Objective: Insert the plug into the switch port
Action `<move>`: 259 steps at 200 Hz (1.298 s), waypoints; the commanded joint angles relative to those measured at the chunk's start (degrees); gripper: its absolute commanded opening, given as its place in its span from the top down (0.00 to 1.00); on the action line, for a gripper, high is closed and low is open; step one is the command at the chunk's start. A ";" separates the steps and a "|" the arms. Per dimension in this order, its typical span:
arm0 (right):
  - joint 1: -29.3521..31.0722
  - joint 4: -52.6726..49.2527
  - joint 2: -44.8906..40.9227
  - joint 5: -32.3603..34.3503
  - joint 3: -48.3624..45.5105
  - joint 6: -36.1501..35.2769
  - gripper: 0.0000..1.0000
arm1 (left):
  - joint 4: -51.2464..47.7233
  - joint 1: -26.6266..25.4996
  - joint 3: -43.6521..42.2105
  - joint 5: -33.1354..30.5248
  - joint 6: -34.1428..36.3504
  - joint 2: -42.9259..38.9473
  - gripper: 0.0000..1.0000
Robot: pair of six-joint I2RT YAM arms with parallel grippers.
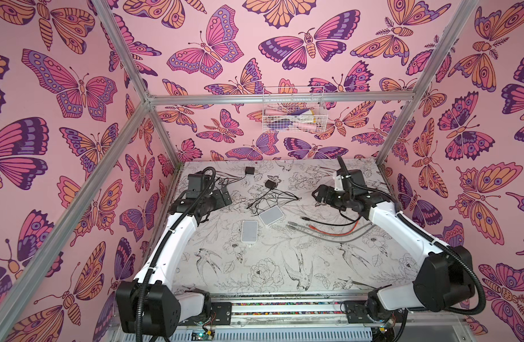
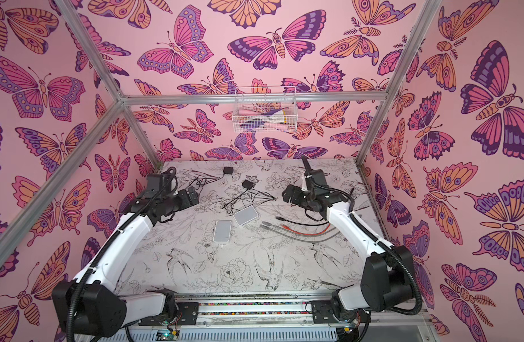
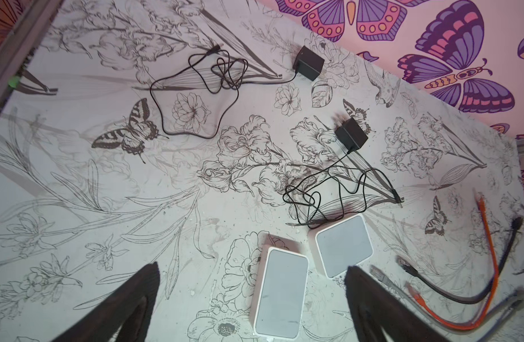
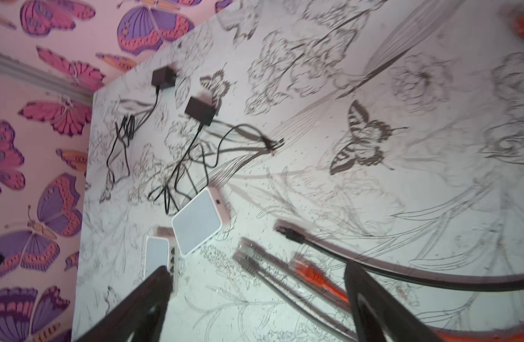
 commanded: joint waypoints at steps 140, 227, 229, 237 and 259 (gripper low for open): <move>19.39 12.60 -12.83 5.30 -20.05 -1.52 0.52 | 3.77 7.28 29.50 4.23 -7.27 44.65 0.21; 19.39 13.43 -15.31 6.69 -25.05 -7.22 0.52 | -5.15 12.35 45.92 -0.45 -1.89 54.87 0.32; 19.41 13.53 -15.18 6.60 -25.02 -7.30 0.52 | -5.16 12.44 45.97 -0.34 -1.67 54.87 0.32; 19.40 14.00 -14.48 6.31 -24.83 -7.49 0.52 | -5.16 12.95 46.00 0.21 -1.05 55.05 0.32; 19.38 15.09 -12.63 5.14 -24.29 -7.85 0.52 | -5.73 14.39 47.12 2.88 -0.04 56.69 0.32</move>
